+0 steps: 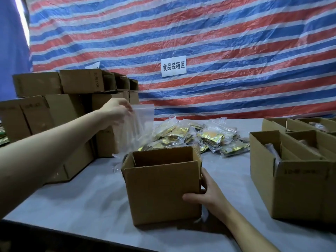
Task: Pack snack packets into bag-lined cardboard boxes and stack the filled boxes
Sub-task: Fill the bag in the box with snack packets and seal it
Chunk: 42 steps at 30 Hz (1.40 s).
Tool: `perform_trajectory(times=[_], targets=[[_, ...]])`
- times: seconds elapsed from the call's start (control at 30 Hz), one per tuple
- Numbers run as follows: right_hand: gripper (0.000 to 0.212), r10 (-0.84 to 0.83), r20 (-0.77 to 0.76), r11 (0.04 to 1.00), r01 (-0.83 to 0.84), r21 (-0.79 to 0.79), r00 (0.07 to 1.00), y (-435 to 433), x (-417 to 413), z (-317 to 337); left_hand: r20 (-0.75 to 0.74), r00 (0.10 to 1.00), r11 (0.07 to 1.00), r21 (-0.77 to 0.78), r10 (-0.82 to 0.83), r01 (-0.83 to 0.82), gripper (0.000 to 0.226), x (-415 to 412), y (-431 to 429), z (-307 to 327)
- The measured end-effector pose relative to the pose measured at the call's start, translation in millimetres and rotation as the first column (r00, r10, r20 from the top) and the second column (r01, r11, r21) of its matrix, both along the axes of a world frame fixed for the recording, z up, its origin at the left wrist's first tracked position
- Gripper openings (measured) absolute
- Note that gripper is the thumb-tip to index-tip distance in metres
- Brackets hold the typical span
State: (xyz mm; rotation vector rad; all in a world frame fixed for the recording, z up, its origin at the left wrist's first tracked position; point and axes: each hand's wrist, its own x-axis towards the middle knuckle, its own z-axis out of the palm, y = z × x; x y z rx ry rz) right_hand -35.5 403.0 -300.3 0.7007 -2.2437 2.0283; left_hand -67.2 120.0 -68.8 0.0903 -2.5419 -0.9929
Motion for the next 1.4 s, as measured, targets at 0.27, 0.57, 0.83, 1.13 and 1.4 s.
perform_trajectory(times=[0.27, 0.57, 0.83, 1.13, 1.4], targets=[[0.106, 0.034, -0.007, 0.999, -0.034, -0.016, 0.999, 0.1, -3.0, -1.5, -0.219, 0.976, 0.999, 0.034, -0.019, 0.027, 0.023, 17.6, 21.9, 43.3], [0.102, 0.034, 0.006, 0.999, -0.034, -0.02, 0.999, -0.5, -4.2, -2.4, -0.425, 0.899, 0.976, 0.129, -0.106, 0.176, 0.012, 49.8, 61.3, 82.0], [0.099, -0.009, -0.02, 1.0, 0.009, -0.025, 1.0, -1.2, -5.9, -4.4, -0.298, 0.926, 0.962, 0.072, -0.232, 0.264, 0.015, 61.5, 72.6, 54.8], [0.098, 0.011, -0.01, 0.999, -0.011, -0.035, 1.0, 0.3, -4.5, -3.6, -0.33, 0.926, 0.972, 0.075, -0.185, 0.221, 0.019, 58.2, 55.9, 46.8], [0.101, -0.003, -0.003, 0.999, 0.003, -0.052, 1.0, -1.1, -6.7, -4.7, -0.126, 0.903, 0.89, 0.159, -0.411, 0.427, 0.017, 73.8, 71.9, 24.1]])
